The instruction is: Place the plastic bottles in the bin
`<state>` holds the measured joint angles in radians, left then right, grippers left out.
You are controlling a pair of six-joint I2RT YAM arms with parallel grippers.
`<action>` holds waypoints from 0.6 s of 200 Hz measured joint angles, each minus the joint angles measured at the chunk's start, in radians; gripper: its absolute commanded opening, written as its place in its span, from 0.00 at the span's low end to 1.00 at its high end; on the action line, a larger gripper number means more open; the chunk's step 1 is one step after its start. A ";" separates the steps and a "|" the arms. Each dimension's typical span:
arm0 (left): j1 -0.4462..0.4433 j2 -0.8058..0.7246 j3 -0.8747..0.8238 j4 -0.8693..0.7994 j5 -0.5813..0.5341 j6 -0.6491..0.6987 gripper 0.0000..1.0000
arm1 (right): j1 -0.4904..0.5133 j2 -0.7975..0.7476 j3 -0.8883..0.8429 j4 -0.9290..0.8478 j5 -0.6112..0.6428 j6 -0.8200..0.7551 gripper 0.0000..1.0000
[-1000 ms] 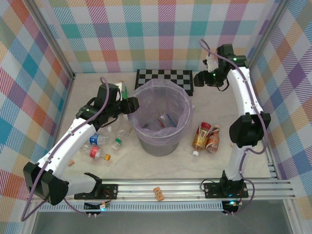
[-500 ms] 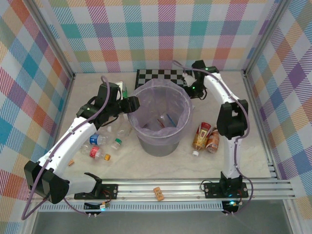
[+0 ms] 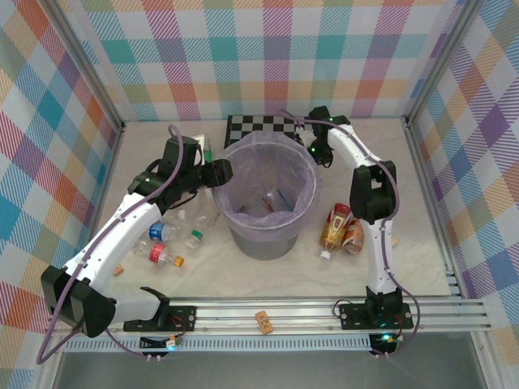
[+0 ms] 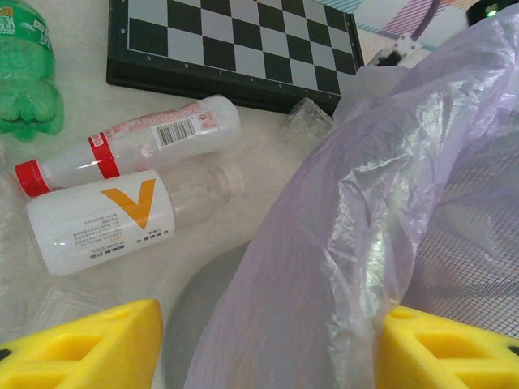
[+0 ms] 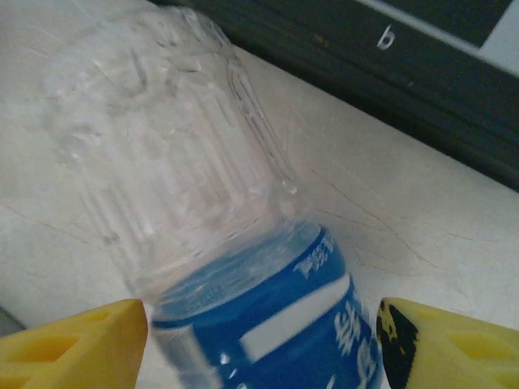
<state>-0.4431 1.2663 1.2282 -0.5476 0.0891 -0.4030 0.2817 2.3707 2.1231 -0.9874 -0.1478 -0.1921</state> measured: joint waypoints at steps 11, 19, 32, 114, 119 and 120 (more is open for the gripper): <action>0.000 0.001 0.000 0.000 0.000 0.000 0.63 | 0.006 0.006 0.000 -0.001 -0.002 0.000 0.75; 0.000 0.001 0.000 0.000 0.000 0.000 0.63 | 0.008 0.007 0.000 -0.001 0.002 0.000 0.74; 0.000 0.001 0.000 0.000 0.000 0.000 0.63 | 0.013 0.007 0.000 0.001 0.008 0.001 0.74; 0.000 0.002 0.002 0.001 0.006 0.000 0.64 | 0.021 0.007 0.001 0.000 0.028 0.026 0.58; 0.000 0.002 0.002 0.001 0.006 0.000 0.64 | 0.021 0.006 0.001 0.000 0.029 0.029 0.57; 0.000 0.002 0.002 0.001 0.006 0.000 0.63 | 0.021 0.005 0.001 0.000 0.029 0.030 0.57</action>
<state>-0.4427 1.2686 1.2301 -0.5468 0.0956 -0.4034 0.3031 2.3756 2.1239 -0.9878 -0.1192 -0.1623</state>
